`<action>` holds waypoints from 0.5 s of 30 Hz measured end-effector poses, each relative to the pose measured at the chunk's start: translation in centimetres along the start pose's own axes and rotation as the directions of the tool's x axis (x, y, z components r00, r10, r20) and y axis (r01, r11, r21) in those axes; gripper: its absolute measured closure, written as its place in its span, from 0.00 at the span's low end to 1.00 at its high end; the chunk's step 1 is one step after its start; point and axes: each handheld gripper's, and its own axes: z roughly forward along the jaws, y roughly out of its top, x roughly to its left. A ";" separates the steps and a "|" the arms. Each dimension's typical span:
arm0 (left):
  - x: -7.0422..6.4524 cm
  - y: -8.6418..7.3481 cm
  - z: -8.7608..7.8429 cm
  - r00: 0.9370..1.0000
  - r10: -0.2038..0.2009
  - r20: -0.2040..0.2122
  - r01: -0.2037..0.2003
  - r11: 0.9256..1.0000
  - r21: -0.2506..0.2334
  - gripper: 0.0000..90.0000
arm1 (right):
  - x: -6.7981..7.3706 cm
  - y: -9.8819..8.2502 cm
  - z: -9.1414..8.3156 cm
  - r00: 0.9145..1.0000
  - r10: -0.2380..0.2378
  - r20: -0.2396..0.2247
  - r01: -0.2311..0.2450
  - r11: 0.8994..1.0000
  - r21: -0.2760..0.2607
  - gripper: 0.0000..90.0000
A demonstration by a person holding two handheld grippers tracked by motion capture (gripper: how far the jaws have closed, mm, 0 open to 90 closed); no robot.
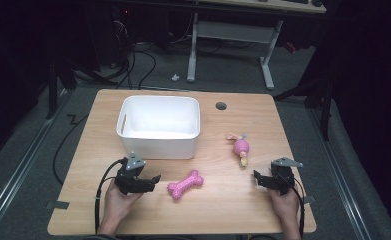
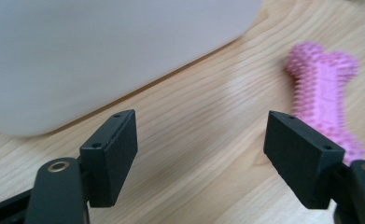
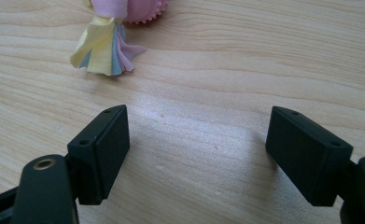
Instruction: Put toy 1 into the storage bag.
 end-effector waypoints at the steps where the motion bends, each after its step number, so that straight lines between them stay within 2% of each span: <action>1: -0.2 0.2 0.0 1.000 0.008 0.015 -0.008 1.000 -0.001 0.30 | 0.0 0.0 0.0 1.000 0.000 0.000 0.000 1.000 0.000 0.24; 4: -0.7 0.6 0.0 1.000 0.022 0.019 -0.022 1.000 0.002 0.31 | 0.0 0.0 0.0 1.000 -0.003 0.000 0.003 1.000 0.000 0.24; 6: -1.4 1.1 0.0 0.999 0.047 0.026 -0.047 0.999 0.002 0.33 | 0.0 0.0 0.0 1.000 -0.003 0.000 0.003 1.000 0.000 0.24; 10: -1.9 1.4 0.1 0.998 0.057 0.042 -0.057 0.998 0.005 0.35 | 0.0 0.0 0.0 1.000 -0.001 0.000 0.001 1.000 0.000 0.24; 15: -2.6 1.7 0.9 0.995 0.068 0.075 -0.071 0.997 0.033 0.36 | 0.0 0.0 0.0 1.000 -0.001 0.000 0.001 1.000 0.001 0.24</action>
